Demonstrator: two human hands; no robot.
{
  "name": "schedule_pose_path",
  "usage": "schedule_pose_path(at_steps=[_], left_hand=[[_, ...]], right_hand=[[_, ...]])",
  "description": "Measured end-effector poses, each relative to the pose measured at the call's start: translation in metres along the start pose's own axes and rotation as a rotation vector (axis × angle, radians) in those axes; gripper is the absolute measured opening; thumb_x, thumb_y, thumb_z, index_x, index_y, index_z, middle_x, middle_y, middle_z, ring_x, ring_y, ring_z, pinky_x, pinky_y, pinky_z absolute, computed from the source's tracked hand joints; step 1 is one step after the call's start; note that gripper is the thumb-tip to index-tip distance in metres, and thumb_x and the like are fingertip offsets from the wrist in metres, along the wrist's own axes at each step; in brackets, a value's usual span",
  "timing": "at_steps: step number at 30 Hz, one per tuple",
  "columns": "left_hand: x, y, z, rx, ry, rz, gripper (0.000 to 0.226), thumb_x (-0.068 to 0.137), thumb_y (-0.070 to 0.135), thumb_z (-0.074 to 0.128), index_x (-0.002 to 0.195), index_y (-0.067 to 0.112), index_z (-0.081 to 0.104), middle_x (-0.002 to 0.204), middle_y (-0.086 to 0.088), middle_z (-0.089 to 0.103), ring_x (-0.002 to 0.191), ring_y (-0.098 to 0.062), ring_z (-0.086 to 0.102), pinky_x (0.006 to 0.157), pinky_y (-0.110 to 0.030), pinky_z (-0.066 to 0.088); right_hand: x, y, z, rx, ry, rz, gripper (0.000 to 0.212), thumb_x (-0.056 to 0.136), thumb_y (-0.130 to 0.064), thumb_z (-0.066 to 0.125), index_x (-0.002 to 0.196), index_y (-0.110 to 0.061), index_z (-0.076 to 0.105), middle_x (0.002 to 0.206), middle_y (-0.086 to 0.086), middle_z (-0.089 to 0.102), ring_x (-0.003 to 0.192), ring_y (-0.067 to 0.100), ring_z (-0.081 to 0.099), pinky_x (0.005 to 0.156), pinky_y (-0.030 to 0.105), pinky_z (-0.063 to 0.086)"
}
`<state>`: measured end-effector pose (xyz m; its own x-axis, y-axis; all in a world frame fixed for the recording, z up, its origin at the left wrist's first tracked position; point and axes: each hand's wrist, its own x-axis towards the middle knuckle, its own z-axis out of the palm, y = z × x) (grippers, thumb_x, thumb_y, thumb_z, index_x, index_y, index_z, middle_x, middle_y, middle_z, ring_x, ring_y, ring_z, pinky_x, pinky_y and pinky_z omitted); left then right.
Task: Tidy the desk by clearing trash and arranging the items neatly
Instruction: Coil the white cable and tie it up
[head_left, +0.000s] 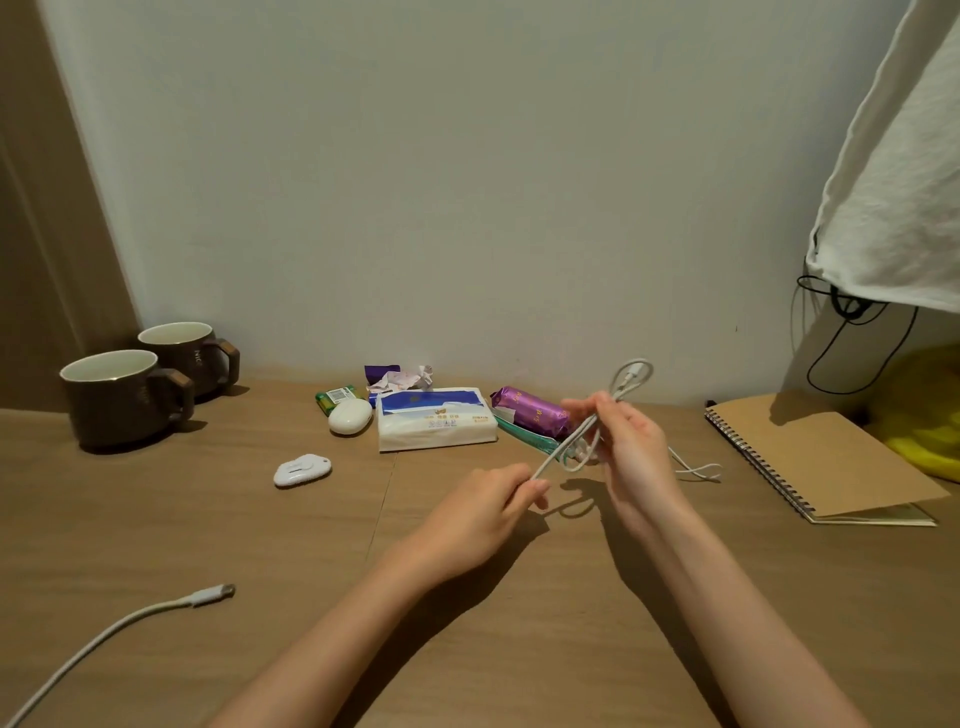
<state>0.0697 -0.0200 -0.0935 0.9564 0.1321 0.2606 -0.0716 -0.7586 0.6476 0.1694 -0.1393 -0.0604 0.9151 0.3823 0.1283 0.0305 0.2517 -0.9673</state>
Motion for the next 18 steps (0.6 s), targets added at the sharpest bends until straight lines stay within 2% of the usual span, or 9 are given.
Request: schedule_pose_path(at_steps=[2,3,5,6,8,11,14,16,18], left_hand=[[0.002,-0.004,-0.009,-0.043,-0.007,-0.001,0.027,0.097,0.037,0.041,0.095,0.023,0.064,0.081,0.004,0.061,0.071,-0.009,0.053,0.068,-0.031,0.045],[0.004,-0.005,-0.014,-0.066,0.008,-0.003,0.023,0.096,0.036,0.044,0.093,0.025,0.064,0.083,0.003,0.061,0.075,-0.011,0.055,0.071,-0.033,0.047],[0.004,-0.008,-0.025,-0.080,0.022,-0.010,0.014,0.093,0.035,0.051,0.089,0.029,0.062,0.085,0.008,0.060,0.079,-0.008,0.055,0.071,-0.028,0.049],[0.004,-0.011,-0.030,-0.067,0.017,-0.009,0.011,0.091,0.035,0.053,0.088,0.030,0.062,0.084,0.011,0.059,0.078,-0.005,0.054,0.068,-0.023,0.047],[0.003,-0.016,-0.039,-0.026,0.005,-0.017,0.010,0.091,0.034,0.055,0.089,0.030,0.064,0.083,0.015,0.058,0.075,-0.001,0.051,0.065,-0.016,0.040],[0.003,-0.022,-0.050,-0.027,0.103,-0.041,0.013,0.091,0.030,0.056,0.090,0.026,0.067,0.082,0.014,0.059,0.071,0.000,0.050,0.061,-0.014,0.037],[0.006,-0.020,-0.050,-0.098,0.243,-0.017,0.010,0.089,0.026,0.060,0.090,0.023,0.069,0.081,0.017,0.060,0.071,0.009,0.052,0.060,-0.007,0.038],[0.007,-0.015,-0.045,-0.105,0.297,0.000,0.012,0.086,0.025,0.064,0.093,0.022,0.073,0.080,0.015,0.061,0.070,0.004,0.053,0.058,-0.009,0.038],[0.008,-0.014,-0.039,-0.095,0.338,0.008,0.016,0.084,0.026,0.066,0.096,0.022,0.074,0.080,0.007,0.063,0.071,-0.005,0.054,0.060,-0.016,0.040]], right_hand=[[0.003,-0.009,-0.009,0.218,-0.047,0.022,0.026,0.100,-0.018,0.041,0.084,-0.007,0.059,0.074,0.006,0.065,0.069,0.015,0.065,0.075,0.033,0.059],[0.005,-0.012,-0.013,0.306,-0.066,0.026,0.024,0.100,-0.017,0.041,0.084,-0.007,0.056,0.066,0.003,0.060,0.060,0.012,0.061,0.073,0.032,0.060],[0.007,-0.015,-0.018,0.353,-0.076,0.031,0.022,0.100,-0.018,0.042,0.085,-0.008,0.054,0.056,-0.003,0.045,0.045,0.006,0.044,0.050,0.020,0.053],[0.007,-0.015,-0.020,0.314,-0.077,0.026,0.022,0.099,-0.020,0.043,0.085,-0.008,0.054,0.055,-0.004,0.040,0.042,0.005,0.037,0.041,0.015,0.041],[0.008,-0.014,-0.024,0.122,-0.086,-0.038,0.021,0.099,-0.020,0.043,0.088,-0.009,0.057,0.055,-0.006,0.035,0.042,0.004,0.029,0.037,0.013,0.027],[0.008,-0.012,-0.025,-0.178,-0.121,-0.152,0.021,0.099,-0.018,0.045,0.089,-0.010,0.062,0.054,-0.006,0.042,0.041,0.003,0.033,0.036,0.012,0.029],[0.001,-0.009,-0.017,-0.294,-0.218,-0.138,0.021,0.098,-0.018,0.047,0.092,-0.008,0.064,0.062,-0.003,0.061,0.041,0.004,0.037,0.036,0.012,0.031],[-0.006,-0.004,-0.009,-0.333,-0.302,-0.085,0.023,0.098,-0.020,0.047,0.097,-0.006,0.066,0.064,-0.006,0.067,0.043,0.004,0.042,0.038,0.012,0.034],[-0.010,0.002,-0.002,-0.330,-0.364,-0.028,0.024,0.097,-0.022,0.048,0.101,-0.007,0.066,0.075,-0.003,0.070,0.054,0.005,0.058,0.049,0.014,0.046]])
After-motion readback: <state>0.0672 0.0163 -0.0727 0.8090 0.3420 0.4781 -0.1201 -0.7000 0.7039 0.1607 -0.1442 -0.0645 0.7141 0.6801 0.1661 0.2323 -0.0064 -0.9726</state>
